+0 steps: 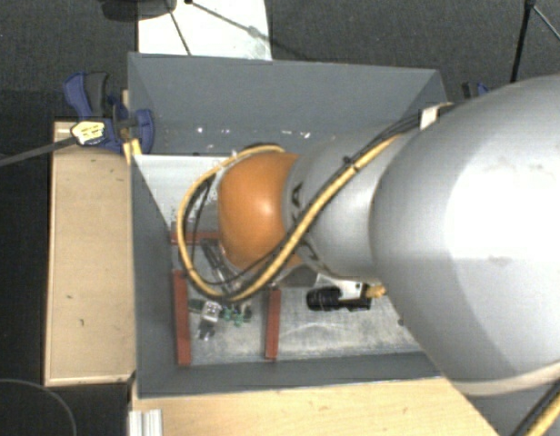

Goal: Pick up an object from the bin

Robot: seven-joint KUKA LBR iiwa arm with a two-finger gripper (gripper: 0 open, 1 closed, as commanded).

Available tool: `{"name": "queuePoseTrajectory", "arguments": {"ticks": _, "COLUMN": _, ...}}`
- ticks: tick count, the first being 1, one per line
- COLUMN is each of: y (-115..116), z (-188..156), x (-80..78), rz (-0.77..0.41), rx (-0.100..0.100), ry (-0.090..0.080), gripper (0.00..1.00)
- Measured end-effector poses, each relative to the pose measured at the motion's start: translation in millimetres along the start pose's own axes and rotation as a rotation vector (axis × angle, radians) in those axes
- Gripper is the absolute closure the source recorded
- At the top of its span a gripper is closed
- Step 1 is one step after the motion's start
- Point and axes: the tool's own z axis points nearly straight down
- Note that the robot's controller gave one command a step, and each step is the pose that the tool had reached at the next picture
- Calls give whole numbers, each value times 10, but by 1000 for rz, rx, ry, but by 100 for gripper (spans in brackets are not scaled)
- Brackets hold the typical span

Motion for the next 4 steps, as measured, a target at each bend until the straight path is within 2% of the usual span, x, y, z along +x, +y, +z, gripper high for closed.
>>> {"name": "queuePoseTrajectory", "arguments": {"ticks": 1, "y": -203, "z": 307, "x": -30, "rz": -56, "rx": 0, "ry": 0, "gripper": 0}}
{"name": "queuePoseTrajectory", "arguments": {"ticks": 2, "y": -118, "z": 318, "x": 89, "rz": 103, "rx": -5, "ry": -4, "gripper": 100}}
{"name": "queuePoseTrajectory", "arguments": {"ticks": 4, "y": -118, "z": 318, "x": 89, "rz": 104, "rx": -5, "ry": -4, "gripper": 100}}
